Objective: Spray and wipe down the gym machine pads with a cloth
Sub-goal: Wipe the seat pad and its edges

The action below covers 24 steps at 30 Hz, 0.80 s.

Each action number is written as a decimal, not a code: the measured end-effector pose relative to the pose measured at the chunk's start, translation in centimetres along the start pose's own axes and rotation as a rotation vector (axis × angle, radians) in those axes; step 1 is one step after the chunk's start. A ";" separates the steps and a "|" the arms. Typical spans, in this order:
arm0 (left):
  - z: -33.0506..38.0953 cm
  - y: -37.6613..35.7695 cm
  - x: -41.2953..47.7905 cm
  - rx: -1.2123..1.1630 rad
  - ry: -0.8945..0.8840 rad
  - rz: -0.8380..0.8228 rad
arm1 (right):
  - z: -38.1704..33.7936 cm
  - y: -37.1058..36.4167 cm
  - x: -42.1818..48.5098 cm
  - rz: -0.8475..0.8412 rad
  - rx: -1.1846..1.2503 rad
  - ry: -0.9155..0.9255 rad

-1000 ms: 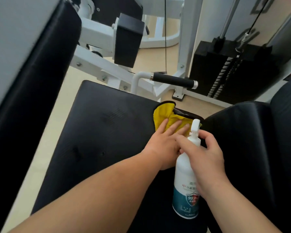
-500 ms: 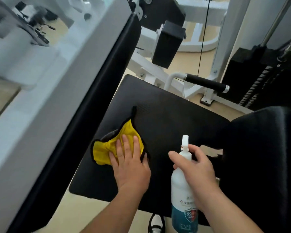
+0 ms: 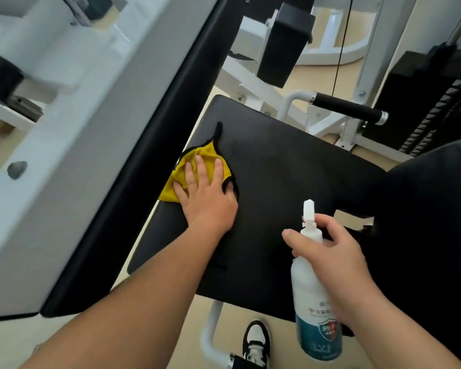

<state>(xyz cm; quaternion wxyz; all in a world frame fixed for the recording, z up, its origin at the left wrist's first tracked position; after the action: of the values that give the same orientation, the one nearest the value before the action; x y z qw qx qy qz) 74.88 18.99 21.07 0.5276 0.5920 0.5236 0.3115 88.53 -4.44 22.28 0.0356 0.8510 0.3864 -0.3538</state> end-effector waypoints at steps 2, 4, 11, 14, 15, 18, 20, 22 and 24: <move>-1.8 -1.1 -2.8 -0.039 0.074 0.016 | 0.2 0.0 -0.3 0.002 -0.012 0.002; -3.4 -2.8 -7.0 -0.038 0.123 0.031 | 0.4 -0.4 -0.6 -0.008 -0.014 -0.003; -3.6 -5.0 -11.8 0.108 -0.210 0.105 | 0.8 -0.7 -1.1 -0.032 0.001 -0.008; -6.1 -2.7 -6.5 0.028 -0.012 0.091 | 0.6 0.0 -1.7 -0.041 -0.025 0.004; -6.8 -2.7 -6.0 0.001 0.083 0.077 | 0.5 0.4 -1.8 -0.038 -0.032 0.012; -4.6 -4.3 -10.5 0.023 0.079 0.100 | 0.1 1.9 -2.6 -0.010 -0.035 0.034; -1.1 -6.2 -15.3 0.049 -0.127 0.126 | 0.2 2.6 -2.9 0.002 -0.036 0.052; 3.2 -8.5 -19.8 0.087 -0.437 0.112 | 0.7 3.4 -3.3 0.018 -0.023 0.059; 7.1 -10.0 -22.8 0.171 -0.806 0.052 | 1.8 4.3 -3.7 0.043 -0.011 0.046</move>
<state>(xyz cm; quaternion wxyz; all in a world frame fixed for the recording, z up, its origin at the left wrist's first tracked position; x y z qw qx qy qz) 72.63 -5.85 14.00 0.6312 0.7214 0.2840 0.0233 88.73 -10.38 22.35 0.0390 0.8669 0.3706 -0.3311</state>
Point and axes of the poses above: each hand's wrist, its own x-axis towards the middle knuckle, its own y-axis out of the back of the hand, z = x × y, the point moved 7 cm from there along x, towards the middle knuckle, and after that the axes turned 10 degrees about x, right-handed, at the moved point
